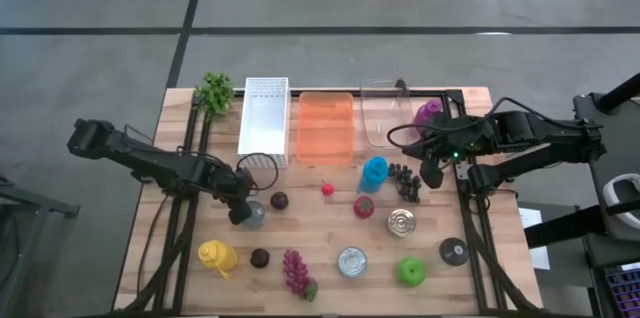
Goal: Pick & Place Food Item
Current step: Put the left blue tuna can into the white bin
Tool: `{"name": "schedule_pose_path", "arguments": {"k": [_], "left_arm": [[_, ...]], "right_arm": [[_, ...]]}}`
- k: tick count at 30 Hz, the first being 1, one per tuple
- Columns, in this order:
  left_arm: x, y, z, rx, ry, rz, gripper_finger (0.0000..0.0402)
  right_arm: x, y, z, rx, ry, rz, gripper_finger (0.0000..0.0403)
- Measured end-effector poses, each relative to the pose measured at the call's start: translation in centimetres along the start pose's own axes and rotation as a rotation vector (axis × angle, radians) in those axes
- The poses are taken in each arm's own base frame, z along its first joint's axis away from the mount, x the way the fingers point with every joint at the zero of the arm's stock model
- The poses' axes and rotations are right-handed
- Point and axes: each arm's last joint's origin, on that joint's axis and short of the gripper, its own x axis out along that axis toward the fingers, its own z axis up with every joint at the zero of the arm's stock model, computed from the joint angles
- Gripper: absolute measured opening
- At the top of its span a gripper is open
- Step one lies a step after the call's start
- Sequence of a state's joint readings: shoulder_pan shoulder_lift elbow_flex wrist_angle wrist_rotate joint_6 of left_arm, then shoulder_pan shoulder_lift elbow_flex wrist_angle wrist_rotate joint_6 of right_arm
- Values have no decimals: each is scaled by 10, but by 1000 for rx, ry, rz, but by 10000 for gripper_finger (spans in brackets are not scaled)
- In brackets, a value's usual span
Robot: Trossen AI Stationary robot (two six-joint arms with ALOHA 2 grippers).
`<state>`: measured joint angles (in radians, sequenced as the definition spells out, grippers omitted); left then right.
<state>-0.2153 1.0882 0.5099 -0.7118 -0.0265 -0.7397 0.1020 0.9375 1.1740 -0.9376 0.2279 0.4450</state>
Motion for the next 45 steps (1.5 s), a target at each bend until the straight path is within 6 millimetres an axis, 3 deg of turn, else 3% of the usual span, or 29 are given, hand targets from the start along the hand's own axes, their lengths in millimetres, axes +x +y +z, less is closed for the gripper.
{"name": "schedule_pose_path", "arguments": {"k": [45], "left_arm": [[4, -1, 0, 61, -21, -51, 1]], "right_arm": [[1, 0, -1, -1, 5, -2, 8]]}}
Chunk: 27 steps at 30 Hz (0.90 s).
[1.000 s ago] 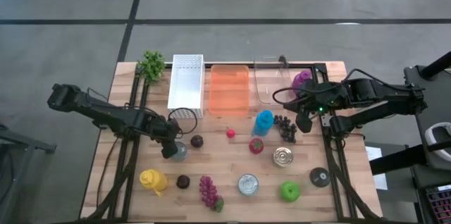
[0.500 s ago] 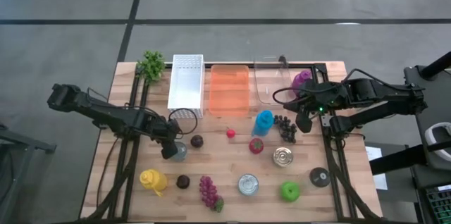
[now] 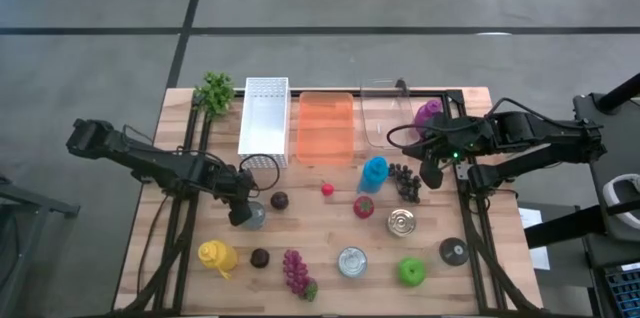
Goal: Pick & Place Food Item
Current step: Put the left blue tuna can into the white bin
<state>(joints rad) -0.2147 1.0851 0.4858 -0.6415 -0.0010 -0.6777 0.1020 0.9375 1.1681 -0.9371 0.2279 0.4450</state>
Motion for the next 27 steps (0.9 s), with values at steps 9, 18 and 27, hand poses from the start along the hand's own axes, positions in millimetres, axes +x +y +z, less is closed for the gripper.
{"name": "schedule_pose_path", "arguments": {"k": [9, 18, 27], "left_arm": [[3, 4, -4, -3, 29, 31, 1], [7, 6, -7, -6, 25, 39, 1], [20, 12, -14, -17, -4, 22, 1]], "right_arm": [[0, 0, 0, -1, 0, 0, 8], [0, 0, 0, -1, 1, 0, 8], [0, 0, 0, 0, 1, 0, 8]]}}
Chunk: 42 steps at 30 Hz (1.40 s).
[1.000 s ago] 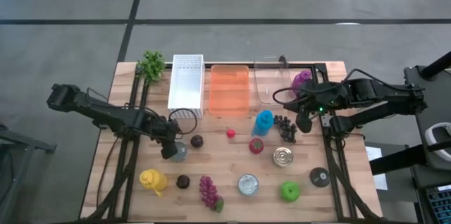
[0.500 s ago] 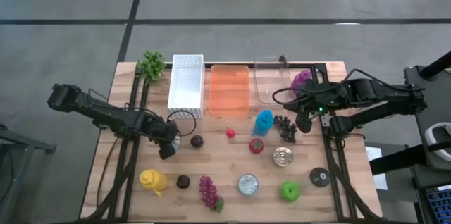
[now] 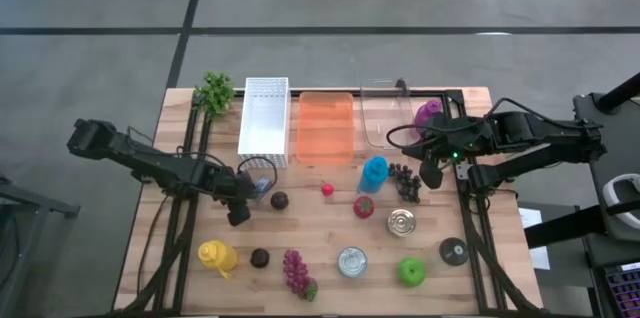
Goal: Pick & Place Food Item
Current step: Put the left blue tuna can into the white bin
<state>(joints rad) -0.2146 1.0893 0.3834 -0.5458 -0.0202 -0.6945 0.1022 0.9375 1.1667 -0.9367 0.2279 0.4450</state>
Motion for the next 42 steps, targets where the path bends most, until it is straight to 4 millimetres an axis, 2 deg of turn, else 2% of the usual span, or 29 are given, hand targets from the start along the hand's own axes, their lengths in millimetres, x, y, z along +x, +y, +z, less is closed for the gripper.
{"name": "schedule_pose_path", "arguments": {"k": [8, 13, 18, 26, 31, 42], "left_arm": [[1, 2, -2, -48, 8, 10, 1], [-9, -7, 9, -66, -21, -16, 1], [-28, -18, 23, -86, -41, -34, 1], [-72, -39, 51, -99, -131, -75, 1], [-88, -47, 61, -103, -181, -112, 1], [-90, -47, 61, -175, -176, -113, 11]], "right_arm": [[0, 0, 0, 0, 0, 0, 8], [0, 0, 0, 0, 0, 0, 8], [0, 0, 0, 0, 0, 0, 8], [0, 0, 0, 0, 0, 0, 8], [0, 0, 0, -5, 0, 0, 8], [0, 0, 0, -61, 0, 0, 8]]}}
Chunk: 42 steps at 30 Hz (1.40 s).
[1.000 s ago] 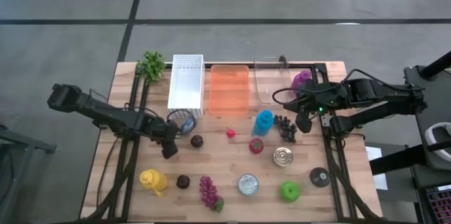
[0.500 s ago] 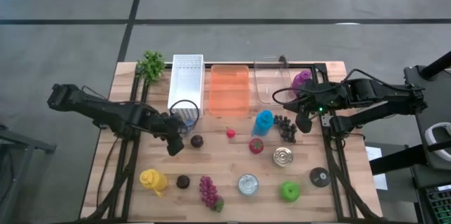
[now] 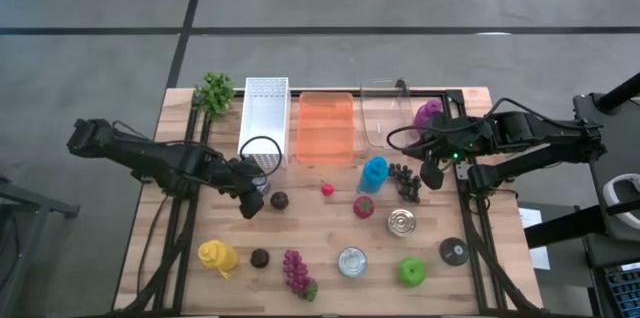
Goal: Pick & Place Food Item
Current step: Put the left blue tuna can into the white bin
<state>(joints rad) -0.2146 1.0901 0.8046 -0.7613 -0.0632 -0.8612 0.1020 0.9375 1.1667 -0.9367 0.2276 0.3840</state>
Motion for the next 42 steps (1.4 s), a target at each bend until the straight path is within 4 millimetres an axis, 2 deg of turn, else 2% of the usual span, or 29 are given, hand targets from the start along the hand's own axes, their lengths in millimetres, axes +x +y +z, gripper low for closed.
{"name": "schedule_pose_path", "arguments": {"k": [5, 17, 22, 29, 37, 42], "left_arm": [[1, 1, -1, -3, 10, 7, 56], [1, 7, -6, 1, 57, 62, 211], [1, 6, -8, -4, 108, 16, 258], [1, 5, -7, -55, 117, 1, 287], [-2, 2, -6, -97, 119, -9, 290], [-11, -4, 1, -143, 83, -22, 287]], "right_arm": [[0, 0, 0, -3, 0, 0, 8], [0, 0, 0, -3, 0, 0, 8], [0, 0, 0, -2, 0, 1, 8], [0, 4, -2, -69, 49, 132, 8], [-1, 7, -3, -132, 86, 263, 8], [-1, 7, -3, -165, 83, 268, 8]]}}
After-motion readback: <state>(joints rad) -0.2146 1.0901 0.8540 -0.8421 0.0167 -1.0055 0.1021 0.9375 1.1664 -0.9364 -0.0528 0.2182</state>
